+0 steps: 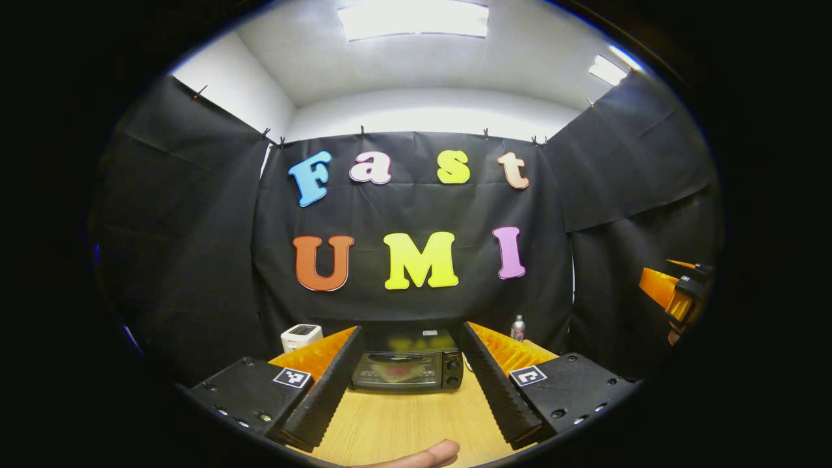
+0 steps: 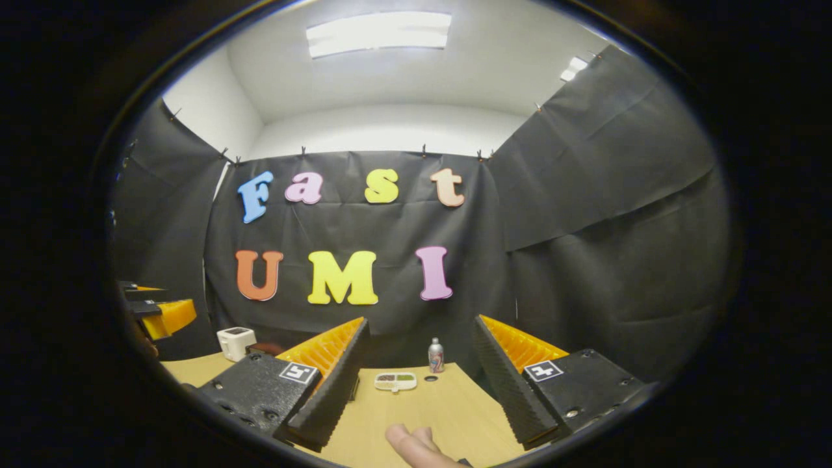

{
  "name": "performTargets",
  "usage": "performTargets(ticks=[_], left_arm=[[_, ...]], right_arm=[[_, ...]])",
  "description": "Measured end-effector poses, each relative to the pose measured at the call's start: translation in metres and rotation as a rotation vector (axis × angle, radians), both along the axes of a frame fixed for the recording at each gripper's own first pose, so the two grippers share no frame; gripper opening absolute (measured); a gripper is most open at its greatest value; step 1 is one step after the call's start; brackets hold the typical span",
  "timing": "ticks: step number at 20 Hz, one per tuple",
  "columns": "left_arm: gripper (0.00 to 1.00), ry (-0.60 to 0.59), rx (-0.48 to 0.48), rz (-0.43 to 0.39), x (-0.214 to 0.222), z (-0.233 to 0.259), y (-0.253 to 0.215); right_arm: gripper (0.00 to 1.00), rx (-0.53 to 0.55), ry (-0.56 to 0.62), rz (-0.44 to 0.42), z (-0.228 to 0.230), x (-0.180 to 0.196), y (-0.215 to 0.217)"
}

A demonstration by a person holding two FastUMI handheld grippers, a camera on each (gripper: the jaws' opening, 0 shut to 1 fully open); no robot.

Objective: Open the electric oven with the left hand, put the food in, and close the electric oven.

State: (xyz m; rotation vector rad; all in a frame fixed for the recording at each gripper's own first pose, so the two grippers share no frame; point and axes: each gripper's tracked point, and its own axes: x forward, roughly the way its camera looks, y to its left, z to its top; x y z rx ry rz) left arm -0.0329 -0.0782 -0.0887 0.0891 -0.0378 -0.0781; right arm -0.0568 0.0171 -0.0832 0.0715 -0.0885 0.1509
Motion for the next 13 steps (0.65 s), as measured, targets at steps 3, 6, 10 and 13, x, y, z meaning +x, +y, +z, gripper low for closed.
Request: performTargets(ticks=[3,6,10,13], left_arm=[[0.95,-0.013,0.009,0.0,-0.009,0.006,0.001],[0.95,-0.006,0.017,-0.025,-0.013,0.001,-0.003],[0.95,-0.003,0.006,-0.025,-0.015,0.001,0.002],[0.95,-0.012,0.0,-0.01,-0.019,0.01,0.007]], right_arm=[[0.95,-0.005,-0.008,0.012,0.001,-0.006,0.003],[0.96,0.004,0.008,0.024,-0.002,-0.007,0.011],[0.96,0.0,0.04,0.037,-0.011,-0.005,0.016],[0.96,0.008,0.04,0.035,-0.012,-0.002,0.015]])
